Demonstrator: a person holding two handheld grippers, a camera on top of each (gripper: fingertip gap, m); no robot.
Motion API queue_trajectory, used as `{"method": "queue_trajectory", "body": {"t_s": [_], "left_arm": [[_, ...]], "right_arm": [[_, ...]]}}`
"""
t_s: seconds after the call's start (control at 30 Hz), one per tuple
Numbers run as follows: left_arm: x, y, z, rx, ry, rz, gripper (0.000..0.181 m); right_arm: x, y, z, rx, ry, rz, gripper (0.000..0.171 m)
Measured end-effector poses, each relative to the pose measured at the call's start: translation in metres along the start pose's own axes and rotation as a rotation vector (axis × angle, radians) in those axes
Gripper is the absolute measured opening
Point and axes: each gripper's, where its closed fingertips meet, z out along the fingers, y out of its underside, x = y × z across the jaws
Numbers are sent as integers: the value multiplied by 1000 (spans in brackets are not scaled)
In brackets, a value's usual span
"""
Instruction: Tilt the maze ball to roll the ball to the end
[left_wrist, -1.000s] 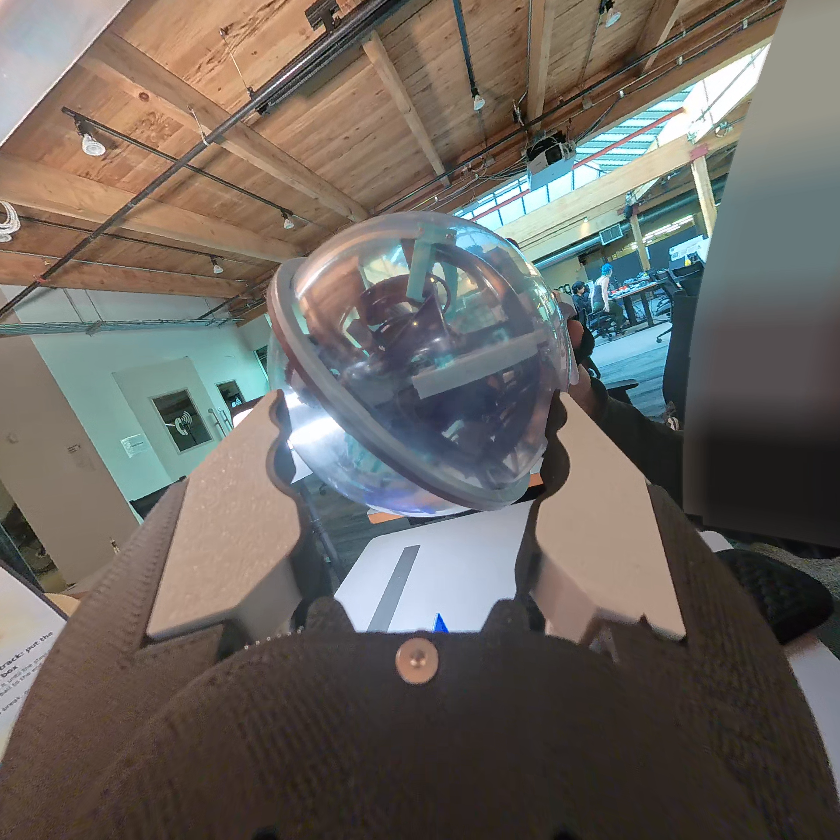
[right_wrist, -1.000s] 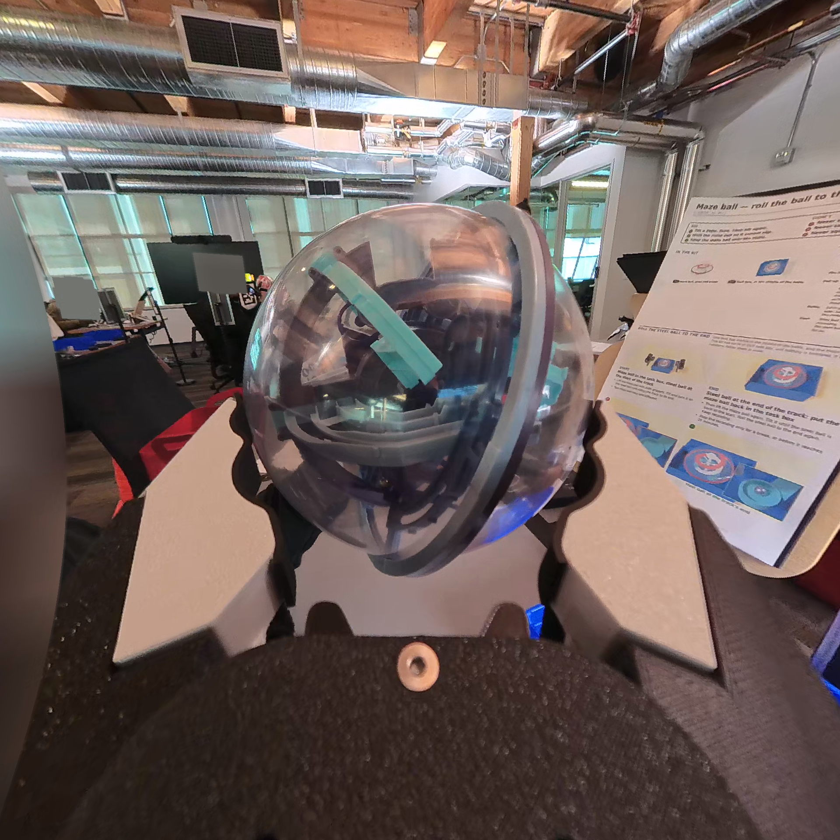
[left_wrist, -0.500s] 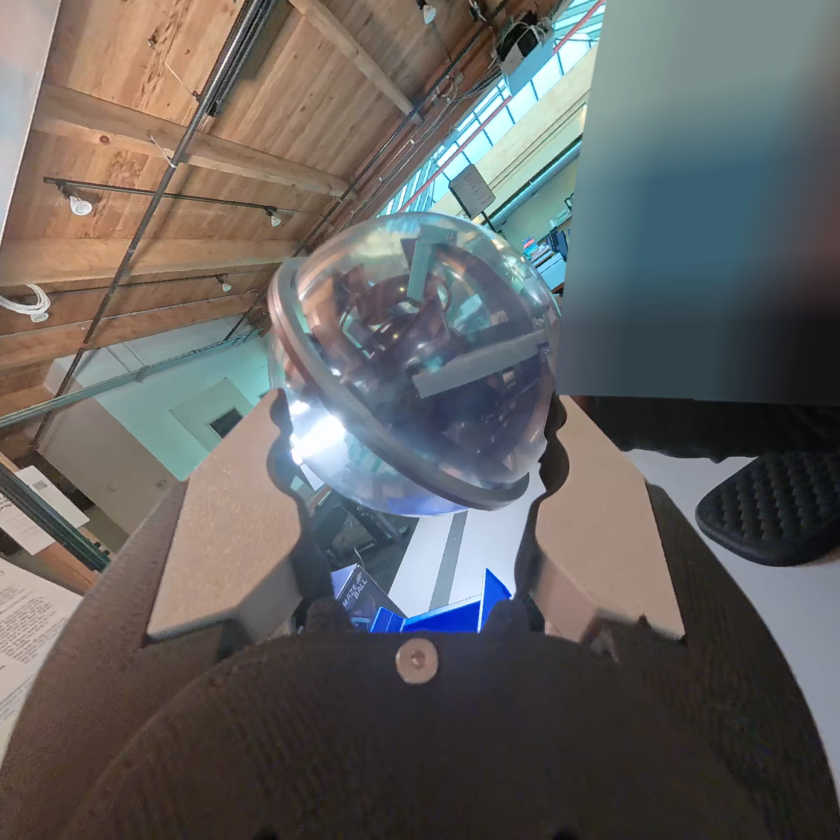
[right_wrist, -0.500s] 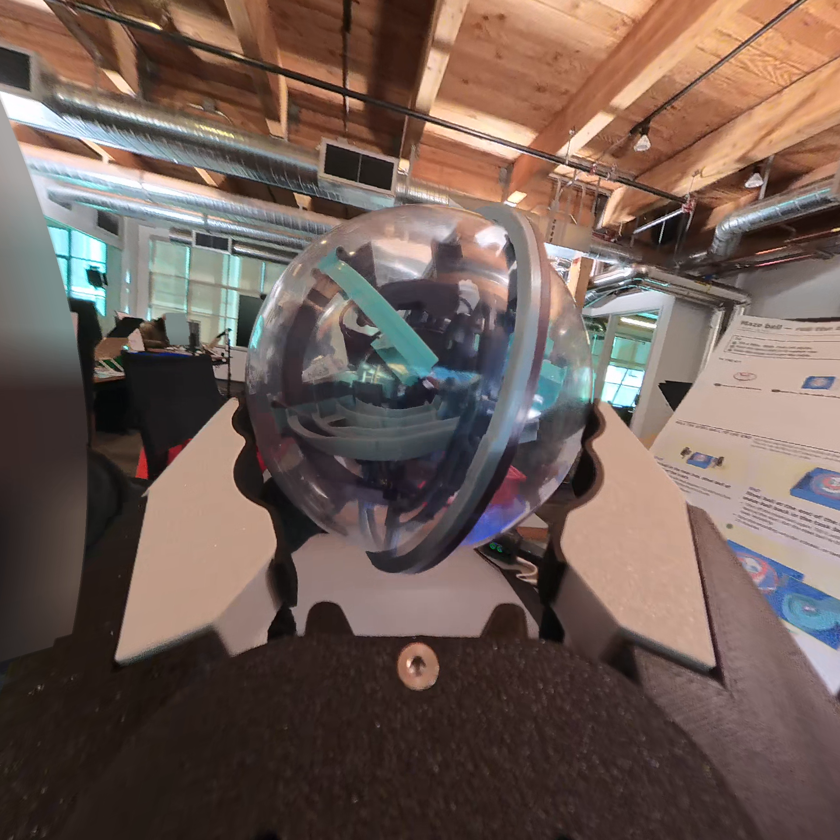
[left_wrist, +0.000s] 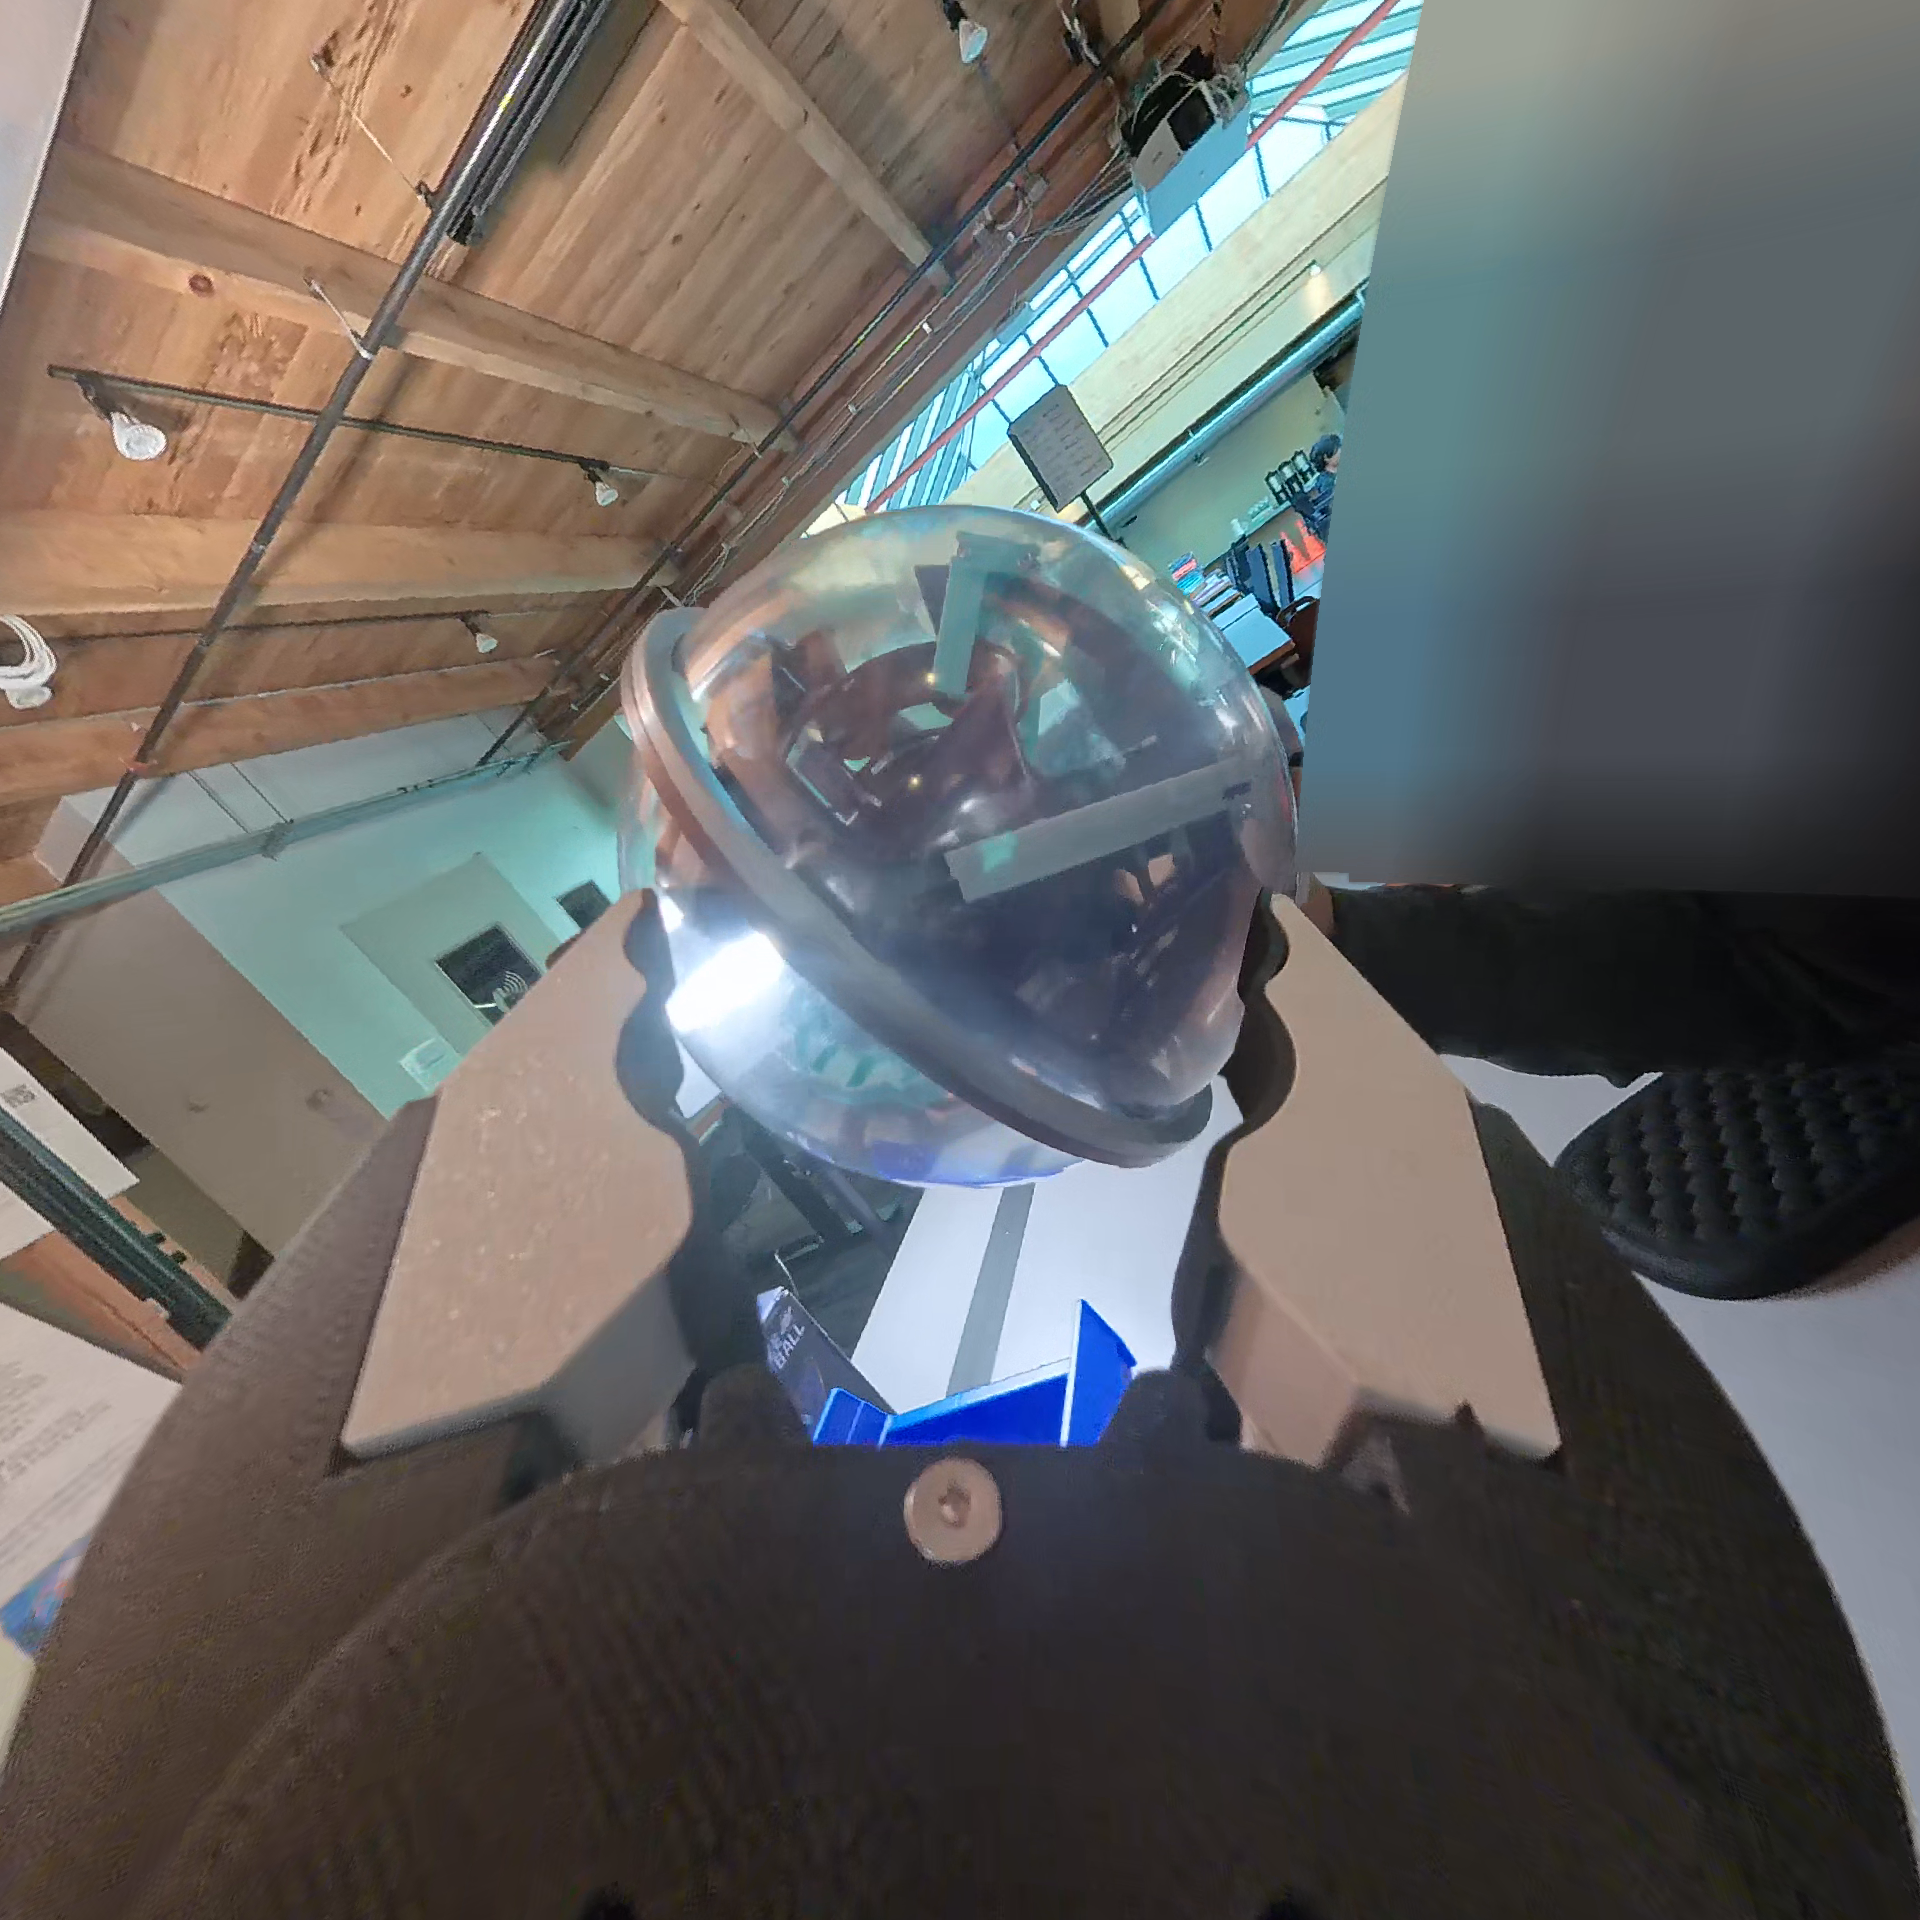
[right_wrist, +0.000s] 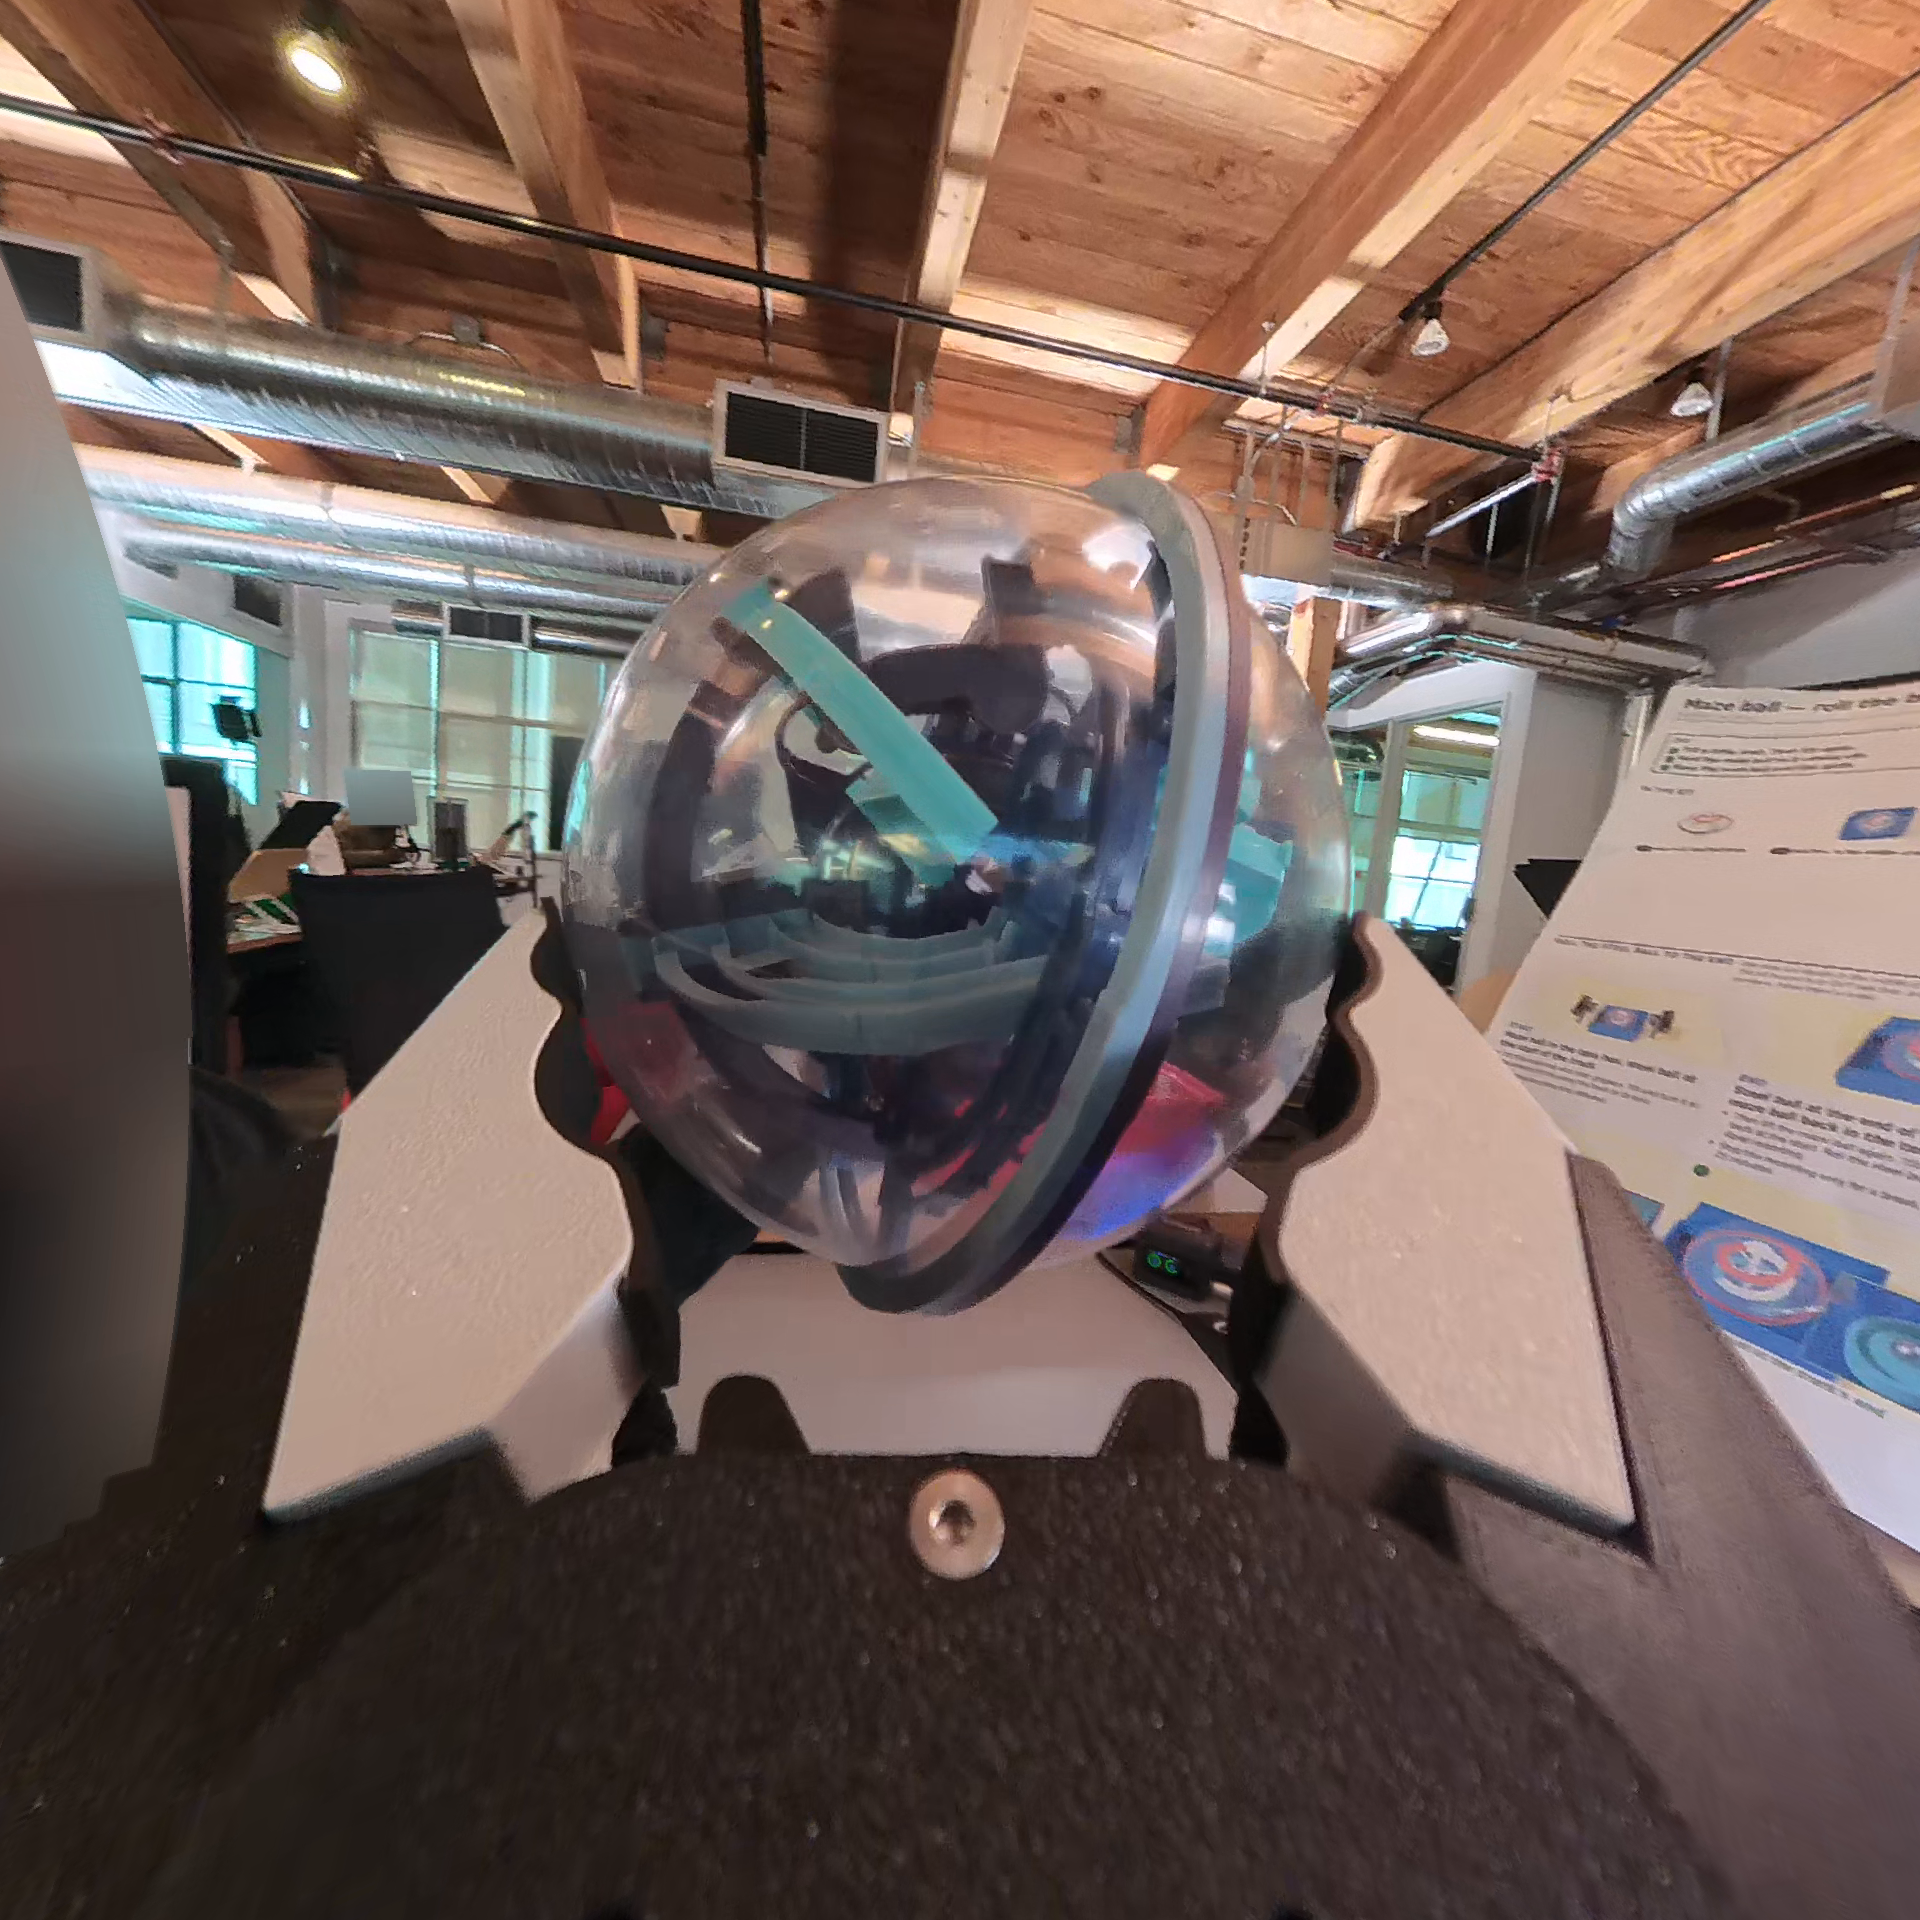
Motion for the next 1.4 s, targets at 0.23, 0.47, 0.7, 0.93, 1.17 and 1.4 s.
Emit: {"method": "queue_trajectory", "body": {"t_s": [0.23, 0.47, 0.7, 0.93, 1.17, 1.4], "left_arm": [[-6, 15, -6, 16, -5, -84, 109], [-12, 28, -8, 33, -14, -173, 108], [-16, 39, -9, 38, -28, -220, 106], [-17, 60, -10, 13, -37, -261, 105], [-11, 83, -13, -5, -43, -276, 105], [0, 99, -16, -13, -41, -251, 104]], "right_arm": [[6, 6, 4, -42, 72, 5, 139], [17, 17, 3, -71, 122, 55, 140], [28, 30, -1, -88, 147, 108, 140], [41, 46, -8, -98, 174, 163, 140], [50, 68, -18, -98, 179, 206, 141], [52, 91, -30, -57, 148, 236, 141]]}}
